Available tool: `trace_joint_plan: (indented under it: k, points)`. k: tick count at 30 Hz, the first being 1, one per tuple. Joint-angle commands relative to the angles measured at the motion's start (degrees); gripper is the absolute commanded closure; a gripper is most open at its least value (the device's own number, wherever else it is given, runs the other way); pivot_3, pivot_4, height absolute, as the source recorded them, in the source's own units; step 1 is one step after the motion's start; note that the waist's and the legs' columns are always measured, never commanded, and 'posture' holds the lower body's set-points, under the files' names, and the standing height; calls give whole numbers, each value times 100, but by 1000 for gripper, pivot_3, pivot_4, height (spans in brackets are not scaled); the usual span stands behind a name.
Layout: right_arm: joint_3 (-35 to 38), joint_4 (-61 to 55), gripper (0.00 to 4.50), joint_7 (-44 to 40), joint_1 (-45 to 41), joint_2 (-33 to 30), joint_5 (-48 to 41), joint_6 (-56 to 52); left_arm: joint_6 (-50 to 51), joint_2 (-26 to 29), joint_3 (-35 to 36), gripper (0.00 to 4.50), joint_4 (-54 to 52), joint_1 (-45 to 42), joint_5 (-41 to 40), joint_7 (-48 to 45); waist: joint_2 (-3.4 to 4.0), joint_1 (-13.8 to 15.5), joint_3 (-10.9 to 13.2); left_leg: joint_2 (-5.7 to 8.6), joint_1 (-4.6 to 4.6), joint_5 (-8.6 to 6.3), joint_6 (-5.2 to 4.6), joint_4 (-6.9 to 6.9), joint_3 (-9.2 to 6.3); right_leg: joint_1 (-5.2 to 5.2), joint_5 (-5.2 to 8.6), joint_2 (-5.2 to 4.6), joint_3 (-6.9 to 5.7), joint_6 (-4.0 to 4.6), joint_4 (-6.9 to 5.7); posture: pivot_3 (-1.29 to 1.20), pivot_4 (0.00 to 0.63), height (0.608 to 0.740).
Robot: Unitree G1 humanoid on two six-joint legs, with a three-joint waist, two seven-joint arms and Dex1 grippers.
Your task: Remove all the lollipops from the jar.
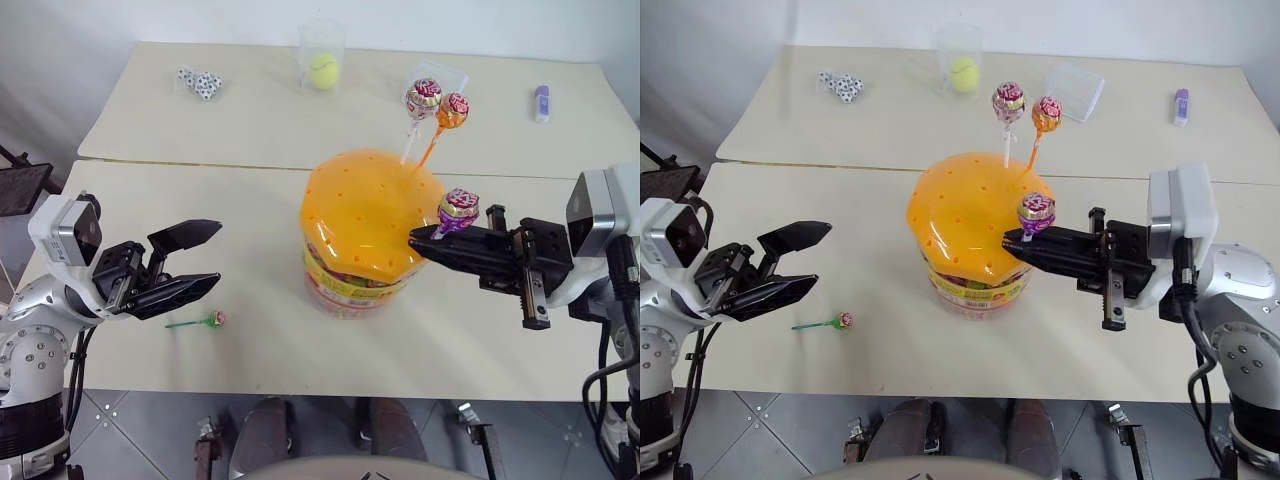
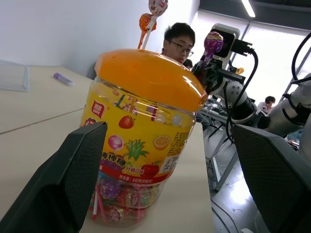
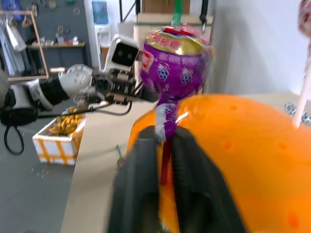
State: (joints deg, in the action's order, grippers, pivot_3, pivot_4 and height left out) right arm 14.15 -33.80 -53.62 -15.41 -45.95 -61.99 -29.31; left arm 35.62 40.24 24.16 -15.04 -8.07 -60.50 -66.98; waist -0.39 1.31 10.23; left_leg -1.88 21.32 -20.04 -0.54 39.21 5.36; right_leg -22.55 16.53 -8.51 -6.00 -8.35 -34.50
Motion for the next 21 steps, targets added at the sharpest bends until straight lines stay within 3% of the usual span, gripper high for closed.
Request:
trace_joint_plan:
  k: [1, 4, 6, 9, 12, 16, 21]
  points:
    - [193, 17, 4443, 183, -180, 136, -357, -37, -52, -77, 65, 172, -121, -119, -209, 11, 0, -4, 0, 0, 0, 0, 0, 0, 0, 0, 0, 0, 0, 0, -1, 0, 150, 740]
    - [509, 171, 4443, 505, -422, 239, -1075, -143, -30, -159, 84, 172, -143, -216, -314, 95, 0, -8, 0, -1, -1, 0, 0, 0, -1, 0, 0, 0, 0, 0, -2, 0, 150, 740]
    - [1044, 417, 4443, 917, -453, -9, -1801, -398, -69, -178, 50, 172, -182, -280, -281, 108, 0, -9, 0, -1, -1, 0, 0, 0, -2, 0, 0, 0, 0, 0, -3, 0, 150, 740]
    - [1838, 925, 4443, 988, -117, -594, -1794, -777, -257, -203, -43, 172, -249, -402, -61, 118, -1, 43, 0, 4, 1, -2, -4, 0, -4, 1, 0, -3, -1, 0, -3, 0, 150, 740]
    - [2267, 1688, 4443, 630, 817, -1588, -484, -1120, -455, -109, -188, 172, -314, -493, 208, -7, -3, 69, -1, 6, 4, -6, -11, 0, -1, 3, 0, -2, -3, 0, 5, 0, 150, 740]
    - [1682, 2543, 4443, 385, 2243, -2664, 1932, -730, -708, -59, -354, 172, -331, -585, 482, -168, -8, 15, -5, 6, 3, -8, -14, 0, 19, 3, 0, -4, -2, 0, 15, 0, 150, 740]
    - [641, 3411, 4443, 469, 2313, -2568, 3181, -242, -991, -64, -496, 172, -387, -668, 677, -343, -3, -73, -6, -1, -6, -4, -7, 0, 36, -1, 0, -3, 1, -1, 10, 0, 150, 740]
